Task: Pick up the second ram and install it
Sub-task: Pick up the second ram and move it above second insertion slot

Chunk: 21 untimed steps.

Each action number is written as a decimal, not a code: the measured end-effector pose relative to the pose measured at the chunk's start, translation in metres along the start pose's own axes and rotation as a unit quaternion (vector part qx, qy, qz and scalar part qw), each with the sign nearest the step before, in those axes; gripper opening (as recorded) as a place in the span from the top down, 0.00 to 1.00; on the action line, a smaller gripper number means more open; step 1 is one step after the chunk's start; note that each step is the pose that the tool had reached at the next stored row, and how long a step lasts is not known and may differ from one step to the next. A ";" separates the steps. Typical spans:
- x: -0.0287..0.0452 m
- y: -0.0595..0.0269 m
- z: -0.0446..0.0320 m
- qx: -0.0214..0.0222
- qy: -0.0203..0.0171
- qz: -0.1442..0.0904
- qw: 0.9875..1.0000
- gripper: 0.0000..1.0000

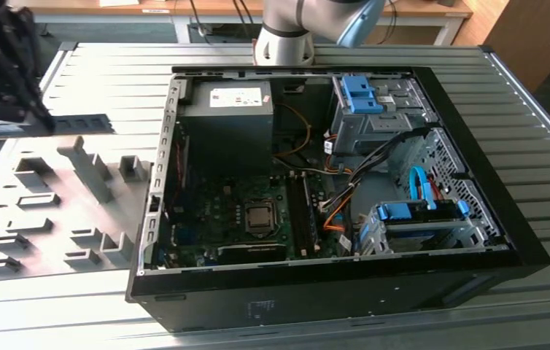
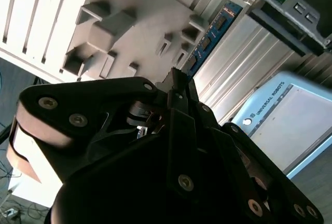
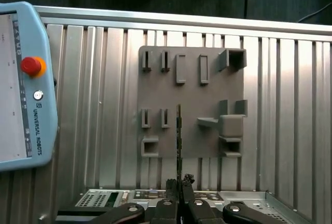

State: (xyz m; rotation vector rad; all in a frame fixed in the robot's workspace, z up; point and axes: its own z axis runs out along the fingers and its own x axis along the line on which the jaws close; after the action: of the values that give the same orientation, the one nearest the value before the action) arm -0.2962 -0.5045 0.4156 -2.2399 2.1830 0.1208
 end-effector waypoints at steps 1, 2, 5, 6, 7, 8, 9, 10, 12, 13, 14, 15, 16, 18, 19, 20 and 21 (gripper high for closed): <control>0.0002 -0.0046 0.0005 0.000 0.000 0.000 1.000 0.86; 0.0003 -0.0088 0.0005 0.000 0.000 0.000 1.000 0.86; 0.0006 -0.0214 0.0005 0.000 0.000 0.000 1.000 0.86; 0.0007 -0.0256 0.0003 0.000 0.000 0.000 1.000 0.86; 0.0008 -0.0294 0.0002 0.000 0.000 0.000 1.000 0.86; 0.0009 -0.0329 0.0000 0.000 0.000 0.000 1.000 0.86; 0.0010 -0.0364 -0.0002 0.000 0.000 0.000 1.000 0.86; 0.0010 -0.0398 -0.0003 0.000 0.000 0.000 1.000 0.86; 0.0012 -0.0463 -0.0005 0.000 0.000 0.000 1.000 0.86; 0.0013 -0.0494 -0.0006 0.000 0.000 0.000 1.000 0.86; 0.0014 -0.0521 -0.0008 0.000 0.000 0.000 1.000 0.86; 0.0014 -0.0546 -0.0008 0.000 0.000 0.000 1.000 0.86; 0.0015 -0.0571 -0.0009 0.000 0.000 0.000 1.000 0.86; 0.0016 -0.0623 -0.0012 0.000 0.000 0.000 1.000 0.86; 0.0017 -0.0650 -0.0013 0.000 0.000 0.000 1.000 0.86; 0.0018 -0.0680 -0.0014 0.000 0.000 0.000 1.000 0.86; 0.0018 -0.0710 -0.0015 0.000 0.000 0.000 1.000 0.86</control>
State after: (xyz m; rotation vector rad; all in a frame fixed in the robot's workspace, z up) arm -0.2253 -0.5045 0.4137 -2.2400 2.1831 0.1208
